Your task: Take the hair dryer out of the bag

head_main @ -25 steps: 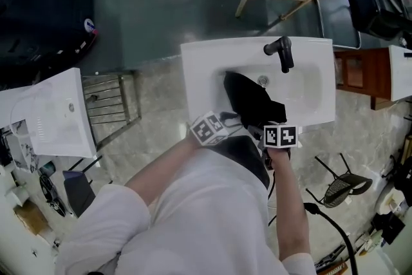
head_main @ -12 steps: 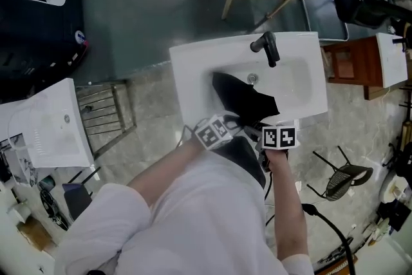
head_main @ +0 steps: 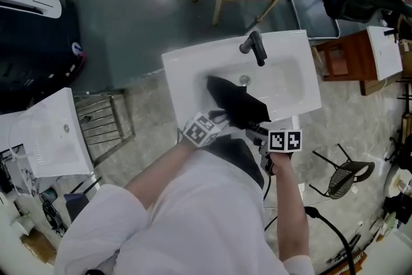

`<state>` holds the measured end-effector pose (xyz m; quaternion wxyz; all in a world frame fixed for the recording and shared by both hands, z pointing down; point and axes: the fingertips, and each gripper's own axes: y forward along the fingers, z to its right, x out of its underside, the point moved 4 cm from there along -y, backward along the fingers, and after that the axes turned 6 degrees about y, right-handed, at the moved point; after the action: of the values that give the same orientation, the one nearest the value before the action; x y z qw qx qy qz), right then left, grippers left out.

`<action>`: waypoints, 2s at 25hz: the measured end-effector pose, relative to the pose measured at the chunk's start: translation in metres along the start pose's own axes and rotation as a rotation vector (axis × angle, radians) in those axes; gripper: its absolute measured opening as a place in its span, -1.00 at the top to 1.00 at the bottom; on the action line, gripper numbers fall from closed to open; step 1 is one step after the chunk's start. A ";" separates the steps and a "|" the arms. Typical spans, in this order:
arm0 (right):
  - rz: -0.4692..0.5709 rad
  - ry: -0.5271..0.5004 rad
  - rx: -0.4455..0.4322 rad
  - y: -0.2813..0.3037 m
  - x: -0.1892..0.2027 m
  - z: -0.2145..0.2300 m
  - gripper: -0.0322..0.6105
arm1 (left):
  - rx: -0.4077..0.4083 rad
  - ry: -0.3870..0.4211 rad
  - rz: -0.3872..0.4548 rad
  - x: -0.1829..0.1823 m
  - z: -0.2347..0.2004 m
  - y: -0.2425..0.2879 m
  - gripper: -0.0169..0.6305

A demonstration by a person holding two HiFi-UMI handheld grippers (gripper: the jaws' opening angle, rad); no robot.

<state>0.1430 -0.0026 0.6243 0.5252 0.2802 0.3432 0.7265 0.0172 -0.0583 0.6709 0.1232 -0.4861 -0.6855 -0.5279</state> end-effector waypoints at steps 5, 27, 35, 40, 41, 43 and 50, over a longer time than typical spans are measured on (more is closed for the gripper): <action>0.023 0.049 -0.063 -0.020 0.002 0.003 0.12 | -0.043 0.004 -0.012 -0.014 -0.002 0.002 0.59; 0.011 0.027 -0.396 -0.083 0.009 0.015 0.12 | -0.245 -0.178 0.086 -0.057 -0.030 -0.005 0.55; 0.042 0.040 -0.557 -0.116 -0.006 0.035 0.12 | -0.351 -0.230 0.147 -0.066 0.002 -0.010 0.54; 0.066 0.007 -0.723 -0.132 -0.020 0.032 0.12 | -0.405 -0.292 0.234 -0.070 0.029 -0.018 0.55; 0.068 0.004 -0.740 -0.135 -0.023 0.033 0.12 | -0.415 -0.297 0.248 -0.071 0.035 -0.019 0.55; 0.073 -0.002 -0.768 -0.141 -0.027 0.036 0.12 | -0.436 -0.299 0.272 -0.074 0.047 -0.020 0.55; 0.062 -0.021 -0.837 -0.157 -0.034 0.043 0.11 | -0.514 -0.337 0.360 -0.073 0.083 -0.032 0.56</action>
<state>0.2758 0.0066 0.5248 0.5752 0.0603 0.0044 0.8158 0.0564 -0.0262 0.5672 -0.0268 -0.6945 -0.4441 -0.5655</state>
